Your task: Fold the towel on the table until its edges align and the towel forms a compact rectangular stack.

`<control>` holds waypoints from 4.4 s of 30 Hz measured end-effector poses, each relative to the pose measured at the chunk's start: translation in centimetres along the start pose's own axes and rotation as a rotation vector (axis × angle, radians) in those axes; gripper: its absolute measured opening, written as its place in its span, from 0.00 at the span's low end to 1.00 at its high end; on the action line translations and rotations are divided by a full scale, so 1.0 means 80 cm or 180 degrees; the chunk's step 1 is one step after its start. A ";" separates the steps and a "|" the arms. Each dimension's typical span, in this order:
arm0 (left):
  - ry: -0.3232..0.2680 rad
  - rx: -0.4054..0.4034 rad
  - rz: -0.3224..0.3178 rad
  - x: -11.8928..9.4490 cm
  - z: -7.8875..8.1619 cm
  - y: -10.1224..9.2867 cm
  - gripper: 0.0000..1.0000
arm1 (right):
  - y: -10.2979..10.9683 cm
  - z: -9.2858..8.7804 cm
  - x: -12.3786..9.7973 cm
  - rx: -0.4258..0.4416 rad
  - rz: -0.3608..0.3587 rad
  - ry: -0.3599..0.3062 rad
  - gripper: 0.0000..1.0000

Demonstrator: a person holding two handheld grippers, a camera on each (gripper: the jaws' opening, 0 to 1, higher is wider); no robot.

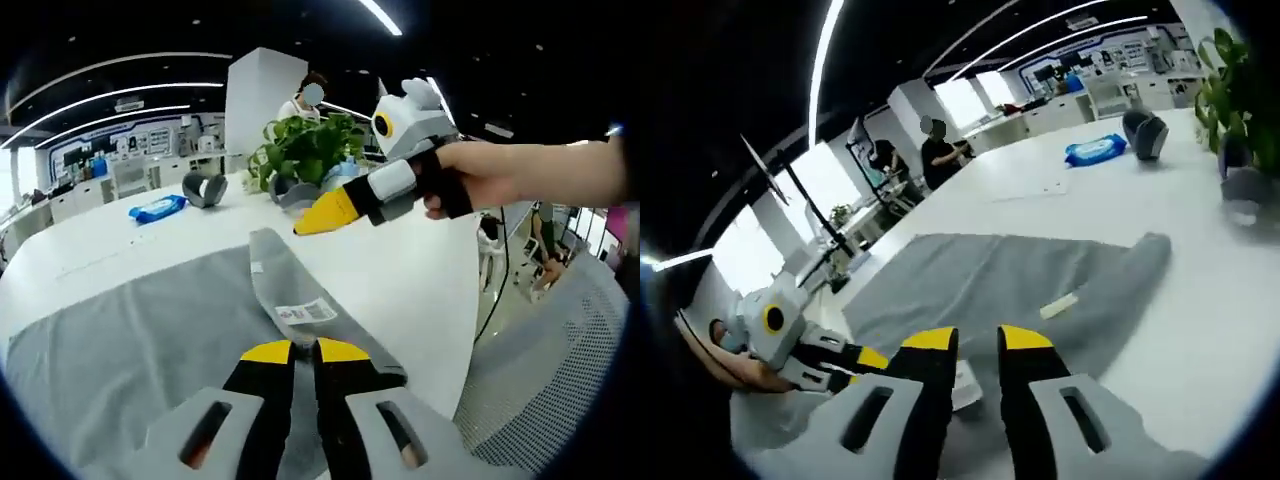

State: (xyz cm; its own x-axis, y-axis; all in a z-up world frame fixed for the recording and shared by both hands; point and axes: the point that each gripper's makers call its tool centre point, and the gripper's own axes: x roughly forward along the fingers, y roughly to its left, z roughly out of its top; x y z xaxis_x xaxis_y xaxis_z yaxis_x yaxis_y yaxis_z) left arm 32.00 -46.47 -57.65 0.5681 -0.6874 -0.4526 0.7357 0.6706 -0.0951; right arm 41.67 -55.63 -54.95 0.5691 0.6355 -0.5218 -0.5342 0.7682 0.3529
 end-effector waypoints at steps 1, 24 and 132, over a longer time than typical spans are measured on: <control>-0.0001 -0.0017 -0.0018 0.000 0.000 -0.001 0.07 | -0.019 0.005 0.001 -0.0030 -0.0132 0.0028 0.16; 0.0284 -0.0256 -0.0410 0.020 -0.038 -0.036 0.08 | -0.162 0.036 0.146 -0.0620 -0.0874 0.0582 0.12; -0.0338 -0.0176 -0.2065 -0.121 0.168 -0.227 0.04 | -0.062 -0.207 -0.133 -0.0132 -0.0297 0.1397 0.09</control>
State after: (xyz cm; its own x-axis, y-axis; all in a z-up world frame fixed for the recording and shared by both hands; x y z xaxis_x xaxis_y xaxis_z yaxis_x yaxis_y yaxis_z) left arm 18.13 -55.73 -39.66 0.0511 -0.9788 -0.1984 0.9227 0.1223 -0.3657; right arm 27.92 -67.52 -64.00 0.3019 0.4636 -0.8331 -0.5228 0.8112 0.2620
